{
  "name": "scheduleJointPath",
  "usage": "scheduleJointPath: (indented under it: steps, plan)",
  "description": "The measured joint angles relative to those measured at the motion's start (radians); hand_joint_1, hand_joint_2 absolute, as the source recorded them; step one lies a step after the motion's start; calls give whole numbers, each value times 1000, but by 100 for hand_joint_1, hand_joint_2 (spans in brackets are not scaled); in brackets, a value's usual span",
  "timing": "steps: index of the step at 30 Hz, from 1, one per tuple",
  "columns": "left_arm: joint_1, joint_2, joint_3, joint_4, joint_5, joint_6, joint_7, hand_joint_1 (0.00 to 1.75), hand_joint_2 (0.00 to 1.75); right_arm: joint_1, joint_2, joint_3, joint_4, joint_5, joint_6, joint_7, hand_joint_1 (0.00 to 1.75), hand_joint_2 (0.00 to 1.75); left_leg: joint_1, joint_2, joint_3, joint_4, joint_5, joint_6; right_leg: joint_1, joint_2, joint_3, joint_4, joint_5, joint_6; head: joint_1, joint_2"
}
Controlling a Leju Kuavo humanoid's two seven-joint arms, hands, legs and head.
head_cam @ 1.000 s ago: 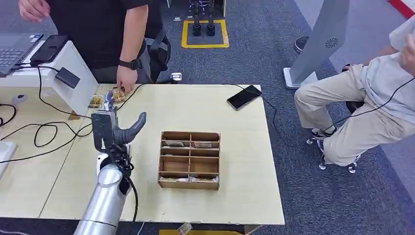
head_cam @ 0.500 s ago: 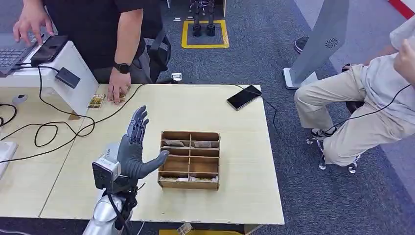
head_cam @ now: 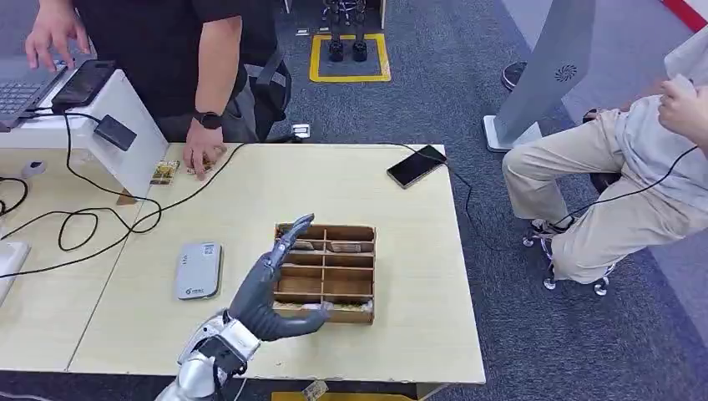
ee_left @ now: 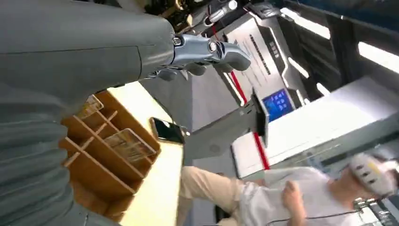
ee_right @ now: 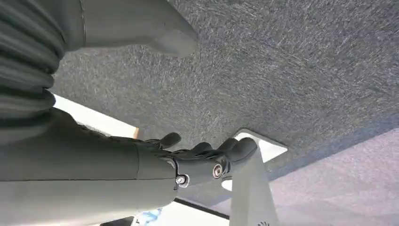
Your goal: Pass the card to the sensor for recognition and then transmit it.
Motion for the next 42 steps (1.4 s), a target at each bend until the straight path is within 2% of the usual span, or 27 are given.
scheduleJointPath:
  steps: [3,6,12,29,42]
  plan:
    - [-33,13,-32,45,-119,42,37,0,175,0,0,0,0,11,0,0,0,175,0,0,0,0,0,0,0,0,0,0,0,0,0,0]
    - [-70,25,-66,95,-171,53,55,0,175,0,0,0,0,23,0,-2,0,175,0,0,0,0,0,0,0,0,0,0,0,0,0,0]
    - [-98,36,-94,141,-181,56,58,0,175,1,0,0,0,27,0,-3,0,175,0,0,0,0,0,0,0,0,0,0,0,0,0,0]
    - [-119,50,-121,182,-204,59,67,0,175,2,0,0,0,39,0,-10,0,175,0,0,0,0,0,0,0,0,0,0,0,0,0,0]
    - [-198,48,-158,307,-327,143,175,0,175,8,0,0,5,84,0,-23,0,175,0,0,0,0,0,0,0,0,0,0,0,0,0,0]
